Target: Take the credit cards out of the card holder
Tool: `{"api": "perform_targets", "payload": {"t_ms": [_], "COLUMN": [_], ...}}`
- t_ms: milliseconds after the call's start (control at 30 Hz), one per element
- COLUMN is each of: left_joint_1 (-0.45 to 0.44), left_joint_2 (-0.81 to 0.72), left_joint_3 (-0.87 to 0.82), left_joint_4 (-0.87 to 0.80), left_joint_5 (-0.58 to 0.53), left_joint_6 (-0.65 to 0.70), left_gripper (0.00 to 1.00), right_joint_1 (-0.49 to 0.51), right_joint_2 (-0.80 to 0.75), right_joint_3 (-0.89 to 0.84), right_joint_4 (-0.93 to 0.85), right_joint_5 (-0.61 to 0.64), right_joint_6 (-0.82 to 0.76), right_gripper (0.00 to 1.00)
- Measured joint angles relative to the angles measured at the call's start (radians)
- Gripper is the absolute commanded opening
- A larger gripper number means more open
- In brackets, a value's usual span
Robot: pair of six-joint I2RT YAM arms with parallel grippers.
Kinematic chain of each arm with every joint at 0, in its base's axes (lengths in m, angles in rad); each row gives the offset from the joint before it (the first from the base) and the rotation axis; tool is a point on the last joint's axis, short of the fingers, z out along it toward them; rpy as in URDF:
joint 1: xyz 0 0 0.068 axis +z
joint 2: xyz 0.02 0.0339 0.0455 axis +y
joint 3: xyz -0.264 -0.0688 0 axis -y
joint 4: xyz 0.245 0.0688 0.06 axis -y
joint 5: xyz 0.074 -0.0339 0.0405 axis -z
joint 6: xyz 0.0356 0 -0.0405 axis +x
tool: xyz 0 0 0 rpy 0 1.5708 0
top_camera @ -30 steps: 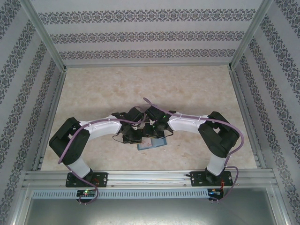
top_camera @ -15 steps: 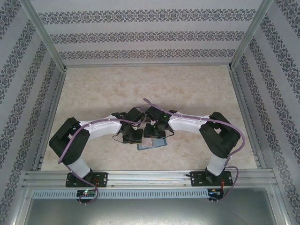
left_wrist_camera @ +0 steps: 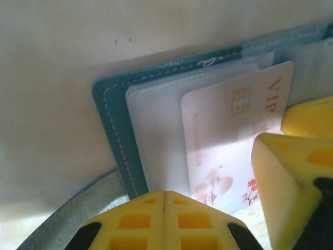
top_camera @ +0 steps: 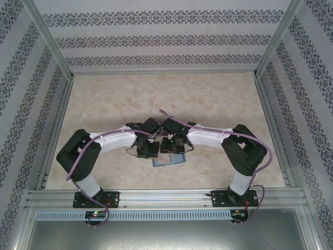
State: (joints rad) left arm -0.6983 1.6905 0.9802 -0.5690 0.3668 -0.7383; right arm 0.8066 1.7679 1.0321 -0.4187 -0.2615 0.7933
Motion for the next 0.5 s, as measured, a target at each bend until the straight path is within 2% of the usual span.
{"api": "perform_targets", "payload": {"t_ms": [500], "left_joint_1": [0.0], "left_joint_2": [0.039], "left_joint_3": [0.023], "left_joint_4": [-0.005], "left_joint_5": [0.022], "left_joint_6": [0.027], "left_gripper": [0.0], "right_joint_1": [-0.011], "right_joint_2": [0.0], "right_joint_3": [0.0], "right_joint_4": [-0.008], "right_joint_5": [-0.002], "right_joint_6": [-0.007], "right_gripper": [0.39]}}
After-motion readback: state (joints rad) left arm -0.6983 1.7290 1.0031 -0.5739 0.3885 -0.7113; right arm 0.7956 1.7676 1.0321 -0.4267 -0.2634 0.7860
